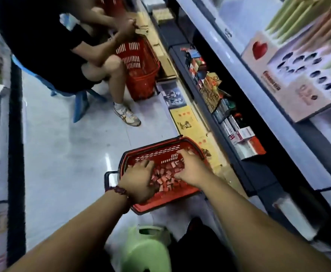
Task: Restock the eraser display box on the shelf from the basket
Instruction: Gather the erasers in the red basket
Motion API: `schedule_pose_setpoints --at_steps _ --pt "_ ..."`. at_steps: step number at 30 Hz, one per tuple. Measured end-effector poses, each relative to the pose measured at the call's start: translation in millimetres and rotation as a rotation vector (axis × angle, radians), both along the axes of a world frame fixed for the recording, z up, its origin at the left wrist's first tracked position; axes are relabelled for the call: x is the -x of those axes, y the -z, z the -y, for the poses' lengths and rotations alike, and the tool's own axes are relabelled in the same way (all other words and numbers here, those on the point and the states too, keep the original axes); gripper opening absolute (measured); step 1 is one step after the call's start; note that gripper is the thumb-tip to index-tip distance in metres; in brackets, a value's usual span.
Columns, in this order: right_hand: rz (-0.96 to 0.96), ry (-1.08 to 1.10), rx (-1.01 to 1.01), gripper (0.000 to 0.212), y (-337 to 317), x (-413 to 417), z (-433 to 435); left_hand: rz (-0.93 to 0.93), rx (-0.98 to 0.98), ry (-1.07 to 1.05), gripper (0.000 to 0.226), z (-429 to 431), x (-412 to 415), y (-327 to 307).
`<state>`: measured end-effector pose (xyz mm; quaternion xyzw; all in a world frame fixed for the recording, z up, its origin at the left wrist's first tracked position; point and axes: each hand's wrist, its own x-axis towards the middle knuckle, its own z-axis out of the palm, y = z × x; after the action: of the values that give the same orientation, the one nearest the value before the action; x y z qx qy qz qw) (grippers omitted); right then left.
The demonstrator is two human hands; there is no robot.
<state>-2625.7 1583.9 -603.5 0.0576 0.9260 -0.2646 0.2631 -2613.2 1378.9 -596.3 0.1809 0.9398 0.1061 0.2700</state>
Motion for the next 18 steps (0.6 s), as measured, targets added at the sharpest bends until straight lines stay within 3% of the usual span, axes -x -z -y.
schedule_pose_setpoints --at_steps 12,18 --pt "0.068 0.101 -0.048 0.078 299.9 8.2 15.3 -0.011 0.001 -0.139 0.062 -10.1 16.4 333.8" --pt "0.033 -0.014 -0.108 0.077 381.1 -11.7 40.2 0.005 -0.066 -0.259 0.066 -18.0 -15.9 416.7"
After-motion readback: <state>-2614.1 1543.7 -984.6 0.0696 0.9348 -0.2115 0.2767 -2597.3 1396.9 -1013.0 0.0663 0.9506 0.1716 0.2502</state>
